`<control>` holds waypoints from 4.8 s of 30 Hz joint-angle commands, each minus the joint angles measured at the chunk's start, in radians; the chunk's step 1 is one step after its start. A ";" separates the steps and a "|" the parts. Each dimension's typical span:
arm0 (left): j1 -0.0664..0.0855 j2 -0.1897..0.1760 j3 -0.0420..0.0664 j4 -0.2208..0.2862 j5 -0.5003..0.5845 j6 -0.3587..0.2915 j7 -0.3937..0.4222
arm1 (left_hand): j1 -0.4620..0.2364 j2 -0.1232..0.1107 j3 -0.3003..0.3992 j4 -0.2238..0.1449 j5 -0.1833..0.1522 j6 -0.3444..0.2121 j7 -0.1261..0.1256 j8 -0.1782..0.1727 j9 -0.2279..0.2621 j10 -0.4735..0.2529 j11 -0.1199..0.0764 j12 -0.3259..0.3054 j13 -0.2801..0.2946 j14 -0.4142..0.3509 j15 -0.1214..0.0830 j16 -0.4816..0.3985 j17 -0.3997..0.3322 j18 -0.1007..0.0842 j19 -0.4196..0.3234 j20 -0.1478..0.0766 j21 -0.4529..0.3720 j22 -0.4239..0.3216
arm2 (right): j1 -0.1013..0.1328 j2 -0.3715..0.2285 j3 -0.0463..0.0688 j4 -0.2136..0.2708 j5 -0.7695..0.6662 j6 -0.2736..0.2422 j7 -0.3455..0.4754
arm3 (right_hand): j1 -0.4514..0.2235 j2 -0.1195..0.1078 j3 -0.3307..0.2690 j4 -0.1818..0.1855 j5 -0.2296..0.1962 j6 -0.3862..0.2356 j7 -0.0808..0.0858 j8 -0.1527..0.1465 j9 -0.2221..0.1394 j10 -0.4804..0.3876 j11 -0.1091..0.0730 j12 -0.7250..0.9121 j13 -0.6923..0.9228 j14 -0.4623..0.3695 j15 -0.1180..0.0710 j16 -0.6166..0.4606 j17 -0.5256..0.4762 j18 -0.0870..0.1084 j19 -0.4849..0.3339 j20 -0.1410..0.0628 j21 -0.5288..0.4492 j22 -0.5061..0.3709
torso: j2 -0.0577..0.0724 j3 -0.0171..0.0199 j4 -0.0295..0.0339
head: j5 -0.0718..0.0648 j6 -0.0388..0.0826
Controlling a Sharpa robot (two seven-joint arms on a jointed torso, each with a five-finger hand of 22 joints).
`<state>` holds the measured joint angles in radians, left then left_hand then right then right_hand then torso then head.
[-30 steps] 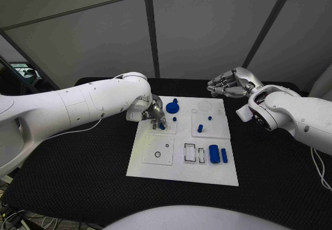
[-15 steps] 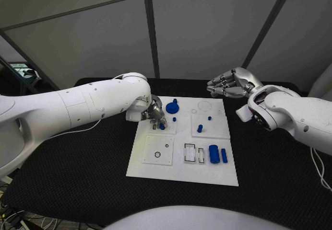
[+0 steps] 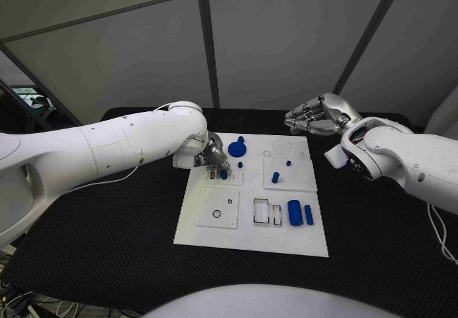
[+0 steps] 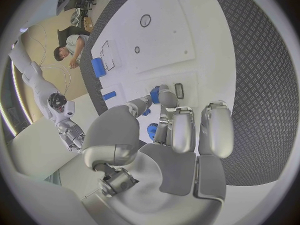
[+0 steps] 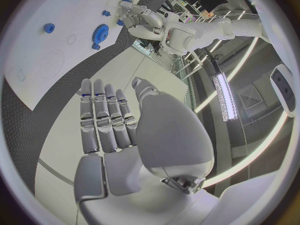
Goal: Assemble the parts on the task board
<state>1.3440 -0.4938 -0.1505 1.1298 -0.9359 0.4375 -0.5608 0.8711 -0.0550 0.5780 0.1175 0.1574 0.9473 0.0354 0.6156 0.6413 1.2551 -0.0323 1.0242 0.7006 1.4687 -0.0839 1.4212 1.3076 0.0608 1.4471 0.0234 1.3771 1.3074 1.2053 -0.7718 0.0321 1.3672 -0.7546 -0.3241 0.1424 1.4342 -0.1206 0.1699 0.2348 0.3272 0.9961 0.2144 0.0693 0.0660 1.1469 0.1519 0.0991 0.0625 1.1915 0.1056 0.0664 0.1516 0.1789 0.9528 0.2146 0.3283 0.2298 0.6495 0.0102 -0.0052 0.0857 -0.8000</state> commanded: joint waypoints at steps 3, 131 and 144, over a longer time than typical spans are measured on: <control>0.000 0.000 -0.001 0.001 -0.011 0.016 -0.008 | -0.015 0.001 -0.003 0.007 -0.006 0.006 0.000 -0.006 -0.002 0.007 -0.001 0.004 0.003 0.061 -0.005 -0.002 0.113 -0.005 0.011 0.000 0.005 0.047 | 0.002 0.001 0.001 0.000 -0.001 0.007 0.003 | -0.010 -0.003 -0.006 0.001 0.006 -0.005 0.000 -0.004 0.000 -0.008 -0.001 -0.002 0.000 -0.002 0.001 -0.003 -0.001 0.003 0.008 -0.001 -0.004 -0.001 | 0.000 -0.0002 -0.0002 | -0.001 -0.001; -0.004 0.015 0.109 -0.209 -0.119 -0.082 0.026 | 0.150 -0.031 -0.344 0.047 0.004 -0.049 0.053 -0.155 -0.110 -0.121 0.046 -0.100 -0.160 0.043 0.034 -0.037 0.081 0.019 -0.043 0.034 -0.106 -0.039 | 0.001 0.016 0.000 -0.014 -0.001 0.022 -0.002 | -0.016 0.004 -0.018 -0.006 0.007 -0.013 0.003 -0.003 0.001 -0.019 0.002 0.001 0.001 -0.014 0.005 -0.003 -0.014 0.003 0.010 0.004 -0.026 -0.016 | 0.012 -0.0054 -0.0042 | -0.006 0.019; -0.020 0.023 0.108 -0.218 -0.119 -0.055 0.024 | 0.156 -0.027 -0.348 0.049 0.005 -0.046 0.053 -0.157 -0.113 -0.118 0.045 -0.098 -0.160 0.046 0.034 -0.029 0.088 0.015 -0.034 0.035 -0.091 -0.023 | 0.000 0.020 0.000 -0.016 -0.009 0.024 -0.002 | -0.016 0.004 -0.018 -0.006 0.007 -0.013 0.003 -0.003 0.001 -0.019 0.002 0.001 0.001 -0.014 0.005 -0.003 -0.014 0.003 0.010 0.004 -0.026 -0.016 | 0.010 -0.0050 -0.0023 | -0.005 0.014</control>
<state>1.3225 -0.4704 -0.0434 0.9126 -1.0465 0.3614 -0.5435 1.0190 -0.0787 0.2344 0.1682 0.1622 0.9022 0.0913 0.4615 0.5297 1.1401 0.0146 0.9198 0.5414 1.4652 -0.0517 1.3863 1.3076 0.1148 1.4062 0.0574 1.2821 1.2835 1.2041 -0.7530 0.0318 1.3497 -0.7569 -0.3063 0.1361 1.4211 -0.1235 0.1565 0.2317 0.3308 0.9856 0.2181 0.0693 0.0659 1.1360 0.1556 0.0991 0.0625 1.1846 0.1125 0.0664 0.1391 0.1787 0.9563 0.2181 0.3053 0.2150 0.6607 0.0044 -0.0088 0.0813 -0.7851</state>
